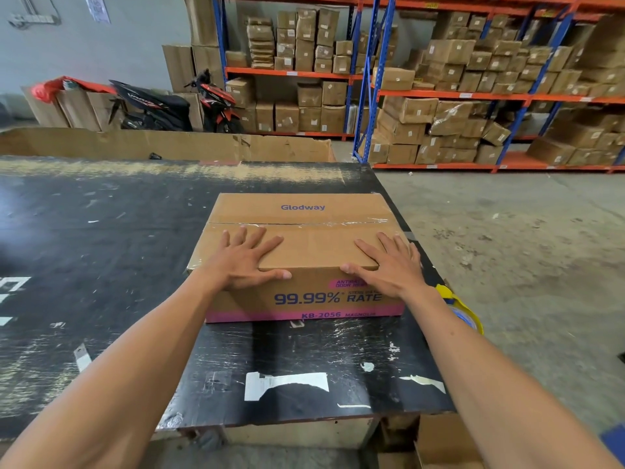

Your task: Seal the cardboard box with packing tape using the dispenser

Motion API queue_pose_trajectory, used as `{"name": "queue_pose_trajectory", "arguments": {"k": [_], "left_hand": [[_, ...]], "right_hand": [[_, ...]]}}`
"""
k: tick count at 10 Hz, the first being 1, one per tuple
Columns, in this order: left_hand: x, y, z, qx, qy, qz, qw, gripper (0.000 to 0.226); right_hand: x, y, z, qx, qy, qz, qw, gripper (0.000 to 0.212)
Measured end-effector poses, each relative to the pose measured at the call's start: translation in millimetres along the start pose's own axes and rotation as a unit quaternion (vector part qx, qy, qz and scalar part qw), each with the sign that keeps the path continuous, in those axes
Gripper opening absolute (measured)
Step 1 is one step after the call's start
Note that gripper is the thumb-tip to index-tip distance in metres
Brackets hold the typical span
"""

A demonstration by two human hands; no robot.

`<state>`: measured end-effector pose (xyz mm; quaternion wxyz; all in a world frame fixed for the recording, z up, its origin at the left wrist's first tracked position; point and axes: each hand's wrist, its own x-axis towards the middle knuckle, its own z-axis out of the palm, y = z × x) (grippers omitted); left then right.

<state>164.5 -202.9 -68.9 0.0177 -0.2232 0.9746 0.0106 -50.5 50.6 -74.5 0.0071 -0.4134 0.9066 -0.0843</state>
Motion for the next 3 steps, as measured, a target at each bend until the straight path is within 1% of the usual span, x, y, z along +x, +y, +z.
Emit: {"name": "queue_pose_trajectory", "arguments": {"k": [1, 2, 3], "left_hand": [[-5, 7, -2, -0.008, -0.022, -0.007, 1.0, 0.098], [-14, 15, -6, 0.009, 0.048, -0.04, 0.998, 0.108], [-62, 46, 21, -0.02, 0.278, -0.014, 0.96, 0.095]], "right_hand": [[-3, -2, -3, 0.006, -0.011, -0.01, 1.0, 0.097], [-5, 3, -5, 0.013, 0.037, -0.037, 0.999, 0.096], [-59, 11, 14, 0.119, 0.2, -0.084, 0.969, 0.088]]}}
